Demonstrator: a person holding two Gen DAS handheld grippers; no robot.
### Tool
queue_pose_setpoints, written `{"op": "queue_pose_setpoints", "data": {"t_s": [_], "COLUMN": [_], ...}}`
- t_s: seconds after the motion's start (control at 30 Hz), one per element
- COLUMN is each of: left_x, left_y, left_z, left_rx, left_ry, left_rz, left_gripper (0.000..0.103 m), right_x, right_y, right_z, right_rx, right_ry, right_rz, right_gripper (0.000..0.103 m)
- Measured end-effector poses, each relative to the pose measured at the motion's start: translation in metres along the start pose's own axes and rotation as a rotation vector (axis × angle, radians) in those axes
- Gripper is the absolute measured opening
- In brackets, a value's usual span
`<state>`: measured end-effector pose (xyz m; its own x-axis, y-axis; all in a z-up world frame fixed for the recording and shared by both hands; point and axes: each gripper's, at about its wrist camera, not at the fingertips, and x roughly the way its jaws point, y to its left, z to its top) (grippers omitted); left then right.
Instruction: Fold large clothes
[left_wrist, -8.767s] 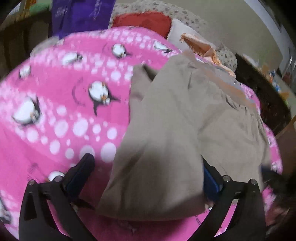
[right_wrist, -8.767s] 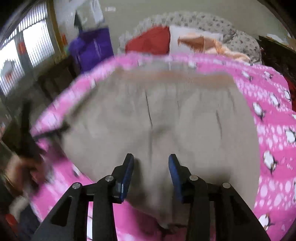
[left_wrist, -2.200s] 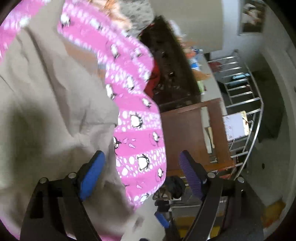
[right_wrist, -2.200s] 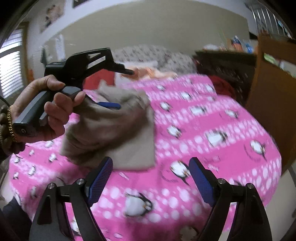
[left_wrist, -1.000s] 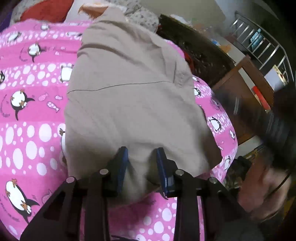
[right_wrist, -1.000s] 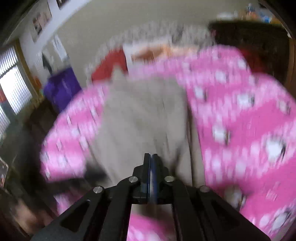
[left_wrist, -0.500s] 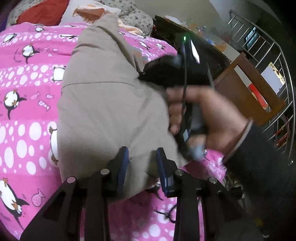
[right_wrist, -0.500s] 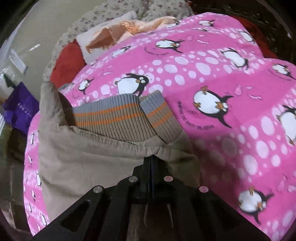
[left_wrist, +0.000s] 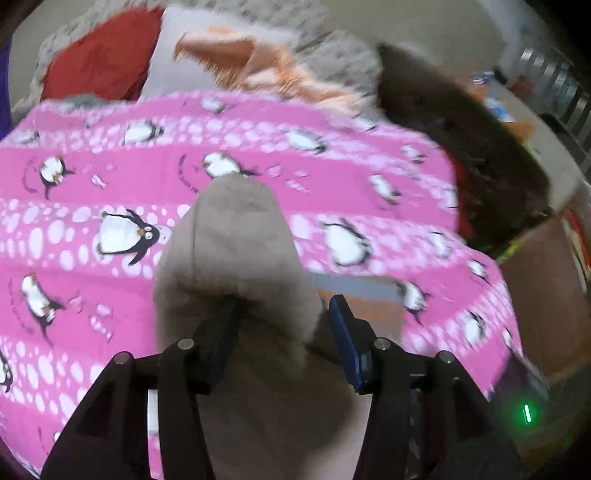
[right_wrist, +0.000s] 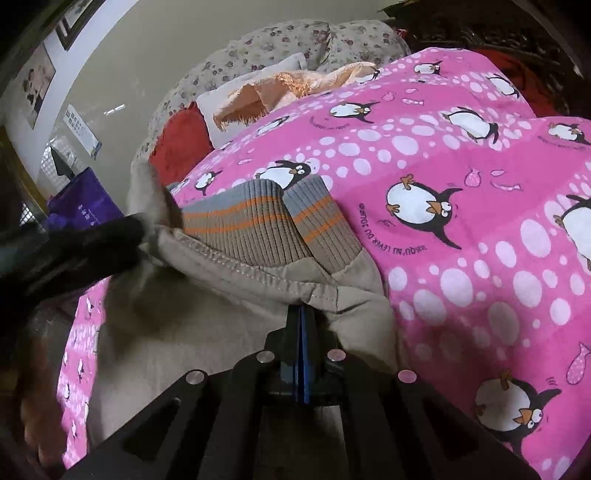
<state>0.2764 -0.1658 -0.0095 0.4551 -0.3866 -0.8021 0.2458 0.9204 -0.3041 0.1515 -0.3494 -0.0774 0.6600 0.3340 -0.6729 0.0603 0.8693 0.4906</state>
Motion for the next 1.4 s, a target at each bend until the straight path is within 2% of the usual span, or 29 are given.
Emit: {"op": "queue_pose_setpoints", "data": {"t_s": [0.07, 0.1, 0.13, 0.17, 0.23, 0.3, 0.33, 0.37, 0.43, 0.53, 0.6, 0.67, 0.73, 0.77, 0.83, 0.87, 0.93, 1.0, 1.03, 1.07, 1.17, 1.2, 1.27, 1.33, 1.4], "left_x": [0.021, 0.025, 0.027, 0.03, 0.036, 0.037, 0.031, 0.021, -0.016, -0.059, -0.081, -0.081, -0.068, -0.06, -0.048, -0.046, -0.039, -0.041, -0.042, -0.043, -0.043, -0.042, -0.041, -0.04, -0.039], "left_y": [0.002, 0.0, -0.004, -0.009, -0.026, -0.041, -0.044, -0.043, -0.034, -0.015, 0.006, 0.025, 0.042, 0.047, 0.05, 0.05, 0.053, 0.055, 0.055, 0.055, 0.055, 0.053, 0.048, 0.04, 0.035], "left_z": [0.003, 0.003, 0.001, -0.002, -0.017, -0.023, -0.024, -0.023, -0.02, -0.024, -0.036, -0.048, -0.068, -0.081, -0.101, -0.108, -0.127, -0.135, -0.137, -0.138, -0.142, -0.142, -0.144, -0.147, -0.149], "left_rx": [-0.003, 0.0, 0.002, 0.029, 0.15, 0.231, 0.248, 0.238, 0.177, 0.157, 0.145, 0.122, 0.082, 0.065, 0.044, 0.034, -0.017, -0.018, -0.008, -0.004, 0.012, 0.016, 0.028, 0.058, 0.082], "left_ry": [0.056, 0.054, 0.047, 0.038, 0.006, -0.006, -0.016, -0.029, -0.078, -0.125, -0.14, -0.121, -0.053, -0.021, 0.014, 0.022, 0.049, 0.012, 0.008, 0.008, 0.0, -0.002, -0.009, -0.013, -0.013], "left_rz": [0.032, 0.028, -0.003, 0.005, 0.084, 0.156, 0.165, 0.15, 0.069, 0.033, 0.02, 0.007, -0.023, -0.056, -0.119, -0.141, -0.232, -0.26, -0.272, -0.28, -0.282, -0.275, -0.251, -0.231, -0.211], "left_gripper": [0.051, 0.058, 0.075, 0.083, 0.091, 0.093, 0.093, 0.093, 0.093, 0.094, 0.095, 0.095, 0.095, 0.095, 0.095, 0.095, 0.095, 0.095, 0.097, 0.097, 0.097, 0.097, 0.098, 0.101, 0.103], "right_x": [0.001, 0.003, 0.004, 0.005, 0.006, 0.006, 0.005, 0.004, 0.003, -0.013, -0.044, -0.082, -0.115, -0.121, -0.123, -0.12, -0.104, -0.085, -0.072, -0.062, -0.033, -0.03, -0.027, -0.02, -0.014], "right_y": [-0.005, -0.007, -0.01, -0.011, -0.01, -0.009, -0.008, -0.006, -0.003, 0.003, 0.004, 0.0, -0.011, -0.015, -0.025, -0.028, -0.035, -0.037, -0.039, -0.042, -0.06, -0.062, -0.055, -0.045, -0.037], "right_z": [0.001, 0.001, 0.001, 0.001, 0.001, 0.001, 0.001, 0.001, 0.002, 0.011, 0.018, 0.022, 0.023, 0.022, 0.017, 0.013, 0.001, -0.009, -0.012, -0.014, -0.021, -0.022, -0.022, -0.023, -0.02], "right_rx": [0.015, 0.032, 0.044, 0.049, 0.042, 0.038, 0.032, 0.023, 0.01, -0.007, -0.025, -0.052, -0.068, -0.067, -0.069, -0.067, -0.042, -0.044, -0.051, -0.041, 0.063, 0.07, 0.047, 0.021, -0.015], "right_ry": [-0.001, 0.005, 0.008, 0.011, 0.013, 0.016, 0.016, 0.013, 0.016, 0.052, 0.0, -0.101, -0.167, -0.158, -0.086, -0.043, 0.045, 0.109, 0.139, 0.157, 0.219, 0.202, 0.208, 0.257, 0.275], "right_rz": [0.007, 0.014, 0.025, 0.031, 0.026, 0.023, 0.016, 0.011, 0.008, 0.031, 0.077, 0.086, 0.039, 0.038, 0.089, 0.126, 0.225, 0.265, 0.257, 0.257, 0.341, 0.357, 0.384, 0.481, 0.491], "right_gripper": [0.0, 0.0, 0.0, 0.0, 0.0, 0.0, 0.0, 0.0, 0.0, 0.005, 0.019, 0.06, 0.075, 0.075, 0.076, 0.076, 0.079, 0.08, 0.08, 0.081, 0.082, 0.082, 0.084, 0.084, 0.085]}}
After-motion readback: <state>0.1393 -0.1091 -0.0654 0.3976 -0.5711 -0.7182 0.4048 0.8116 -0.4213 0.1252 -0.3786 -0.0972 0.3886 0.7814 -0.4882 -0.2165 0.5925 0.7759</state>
